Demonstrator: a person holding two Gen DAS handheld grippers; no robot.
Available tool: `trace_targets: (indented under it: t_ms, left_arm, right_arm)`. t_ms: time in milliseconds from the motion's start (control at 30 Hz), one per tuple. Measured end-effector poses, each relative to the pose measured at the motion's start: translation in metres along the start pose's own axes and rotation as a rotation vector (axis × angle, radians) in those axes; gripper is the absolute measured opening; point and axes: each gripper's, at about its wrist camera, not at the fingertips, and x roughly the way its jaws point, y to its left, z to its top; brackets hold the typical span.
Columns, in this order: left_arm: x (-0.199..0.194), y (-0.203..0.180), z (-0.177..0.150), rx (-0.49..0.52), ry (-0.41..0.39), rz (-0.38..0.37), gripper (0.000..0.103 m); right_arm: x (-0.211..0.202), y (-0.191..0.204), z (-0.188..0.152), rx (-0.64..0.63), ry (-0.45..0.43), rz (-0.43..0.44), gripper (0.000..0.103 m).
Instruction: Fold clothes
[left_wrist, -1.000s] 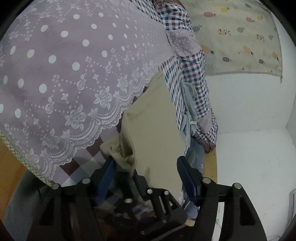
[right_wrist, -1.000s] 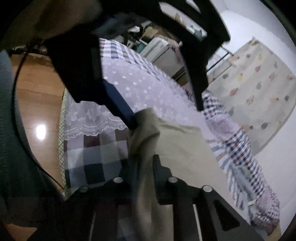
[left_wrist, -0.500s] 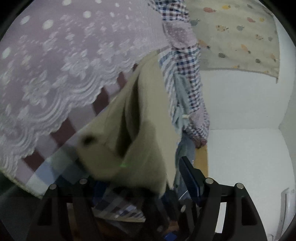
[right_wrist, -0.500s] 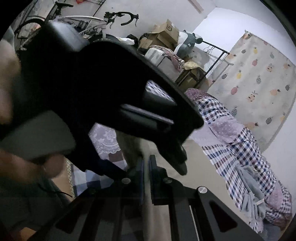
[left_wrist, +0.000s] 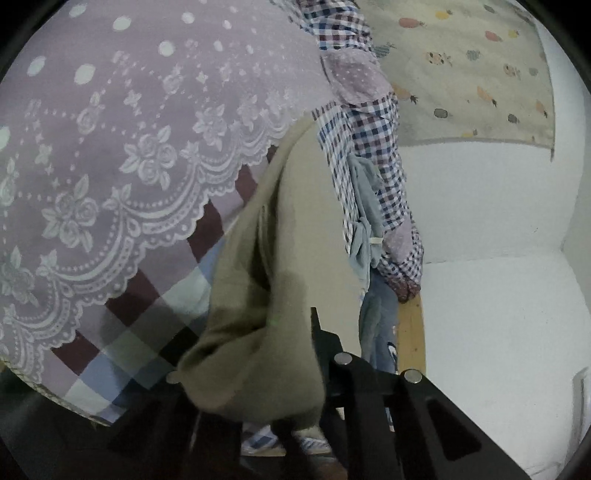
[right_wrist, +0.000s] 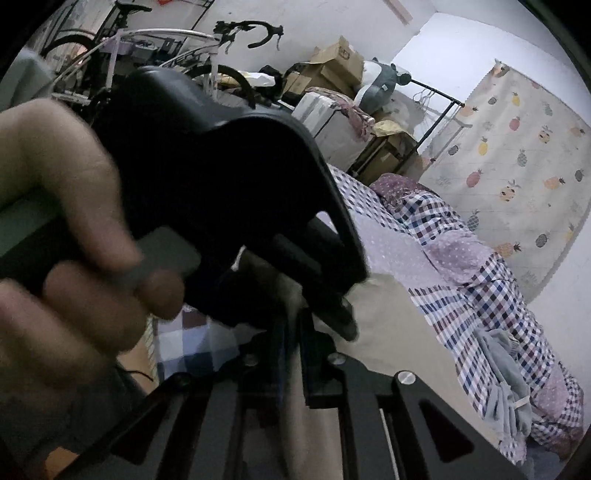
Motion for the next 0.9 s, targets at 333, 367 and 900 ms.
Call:
trace_targets:
  t_ms: [333, 367, 900]
  left_arm:
    - [-0.012, -0.023, -0.002, 0.051, -0.047, -0.103, 0.006]
    - [-0.013, -0.025, -0.001, 0.052, -0.051, -0.114, 0.006]
    - [-0.014, -0.029, 0.003, 0.017, -0.084, -0.209, 0.006]
  right_arm:
    - [-0.020, 0.002, -0.072, -0.098, 0.117, -0.248, 0.065]
    - [-0.018, -0.001, -0.079, -0.101, 0.140, -0.279, 0.065]
    - [-0.075, -0.108, -0.234, -0.065, 0.515, -0.614, 0.065]
